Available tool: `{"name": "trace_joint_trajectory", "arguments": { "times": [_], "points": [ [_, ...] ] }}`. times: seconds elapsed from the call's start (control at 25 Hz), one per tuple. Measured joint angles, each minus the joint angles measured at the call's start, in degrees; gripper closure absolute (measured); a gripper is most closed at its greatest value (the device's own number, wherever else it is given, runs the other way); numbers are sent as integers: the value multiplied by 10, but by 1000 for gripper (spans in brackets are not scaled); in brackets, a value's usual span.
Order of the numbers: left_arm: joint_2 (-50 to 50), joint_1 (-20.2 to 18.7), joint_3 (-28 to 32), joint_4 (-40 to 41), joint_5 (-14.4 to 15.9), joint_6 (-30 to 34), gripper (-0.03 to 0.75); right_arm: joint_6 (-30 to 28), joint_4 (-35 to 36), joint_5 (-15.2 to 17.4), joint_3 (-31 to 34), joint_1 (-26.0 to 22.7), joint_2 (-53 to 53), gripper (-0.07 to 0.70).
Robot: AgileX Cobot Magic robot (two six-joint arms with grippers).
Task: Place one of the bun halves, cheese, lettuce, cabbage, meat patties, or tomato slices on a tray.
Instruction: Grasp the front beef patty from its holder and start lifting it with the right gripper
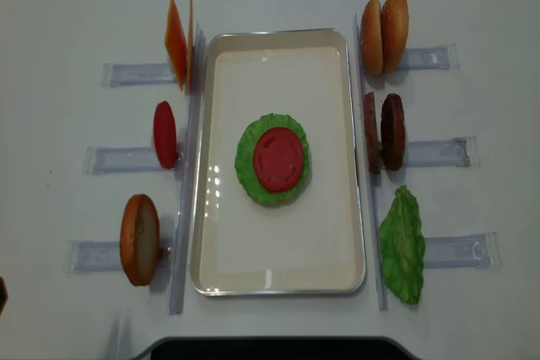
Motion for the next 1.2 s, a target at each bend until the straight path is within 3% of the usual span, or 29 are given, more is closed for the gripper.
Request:
{"name": "trace_joint_trajectory", "arguments": {
  "times": [0.4,1.2],
  "points": [
    [0,0,0,0,0,0,711,0,0,0,0,0,0,334],
    [0,0,0,0,0,0,716,3,-2,-4,-1,0,10,334]
  ]
}}
